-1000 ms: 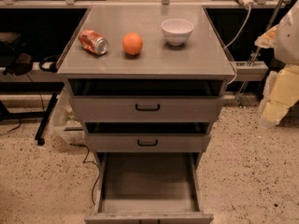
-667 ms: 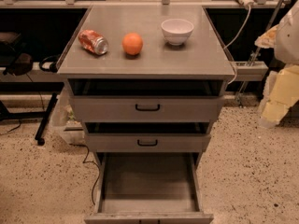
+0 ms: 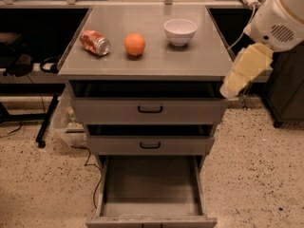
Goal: Place orange into bottom drawer
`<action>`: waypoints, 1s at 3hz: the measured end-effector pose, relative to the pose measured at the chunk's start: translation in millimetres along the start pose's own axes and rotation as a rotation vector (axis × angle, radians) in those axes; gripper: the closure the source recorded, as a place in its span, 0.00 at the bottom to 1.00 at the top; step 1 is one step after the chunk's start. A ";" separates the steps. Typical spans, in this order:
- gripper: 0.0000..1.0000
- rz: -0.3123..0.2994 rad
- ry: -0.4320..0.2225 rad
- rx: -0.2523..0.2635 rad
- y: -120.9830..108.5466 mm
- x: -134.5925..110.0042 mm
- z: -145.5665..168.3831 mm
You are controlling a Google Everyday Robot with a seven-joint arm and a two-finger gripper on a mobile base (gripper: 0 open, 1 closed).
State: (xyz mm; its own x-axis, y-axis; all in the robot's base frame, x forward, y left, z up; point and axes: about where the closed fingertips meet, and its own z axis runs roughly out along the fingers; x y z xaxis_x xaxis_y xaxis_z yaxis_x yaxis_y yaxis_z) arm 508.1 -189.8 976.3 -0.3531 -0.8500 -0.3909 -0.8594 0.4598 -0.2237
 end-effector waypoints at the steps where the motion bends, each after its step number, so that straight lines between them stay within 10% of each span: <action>1: 0.00 0.107 -0.104 0.031 -34.8 -44.6 25.4; 3: 0.00 0.138 -0.127 0.040 -41.5 -53.3 29.2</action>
Offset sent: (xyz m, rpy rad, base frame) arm 0.0493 0.0256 0.0021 0.1060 -0.0415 -0.0755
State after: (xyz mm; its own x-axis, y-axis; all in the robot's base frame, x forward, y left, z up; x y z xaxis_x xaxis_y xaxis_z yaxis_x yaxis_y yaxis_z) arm 573.3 -156.1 980.4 -0.4149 -0.7402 -0.5291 -0.7896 0.5819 -0.1949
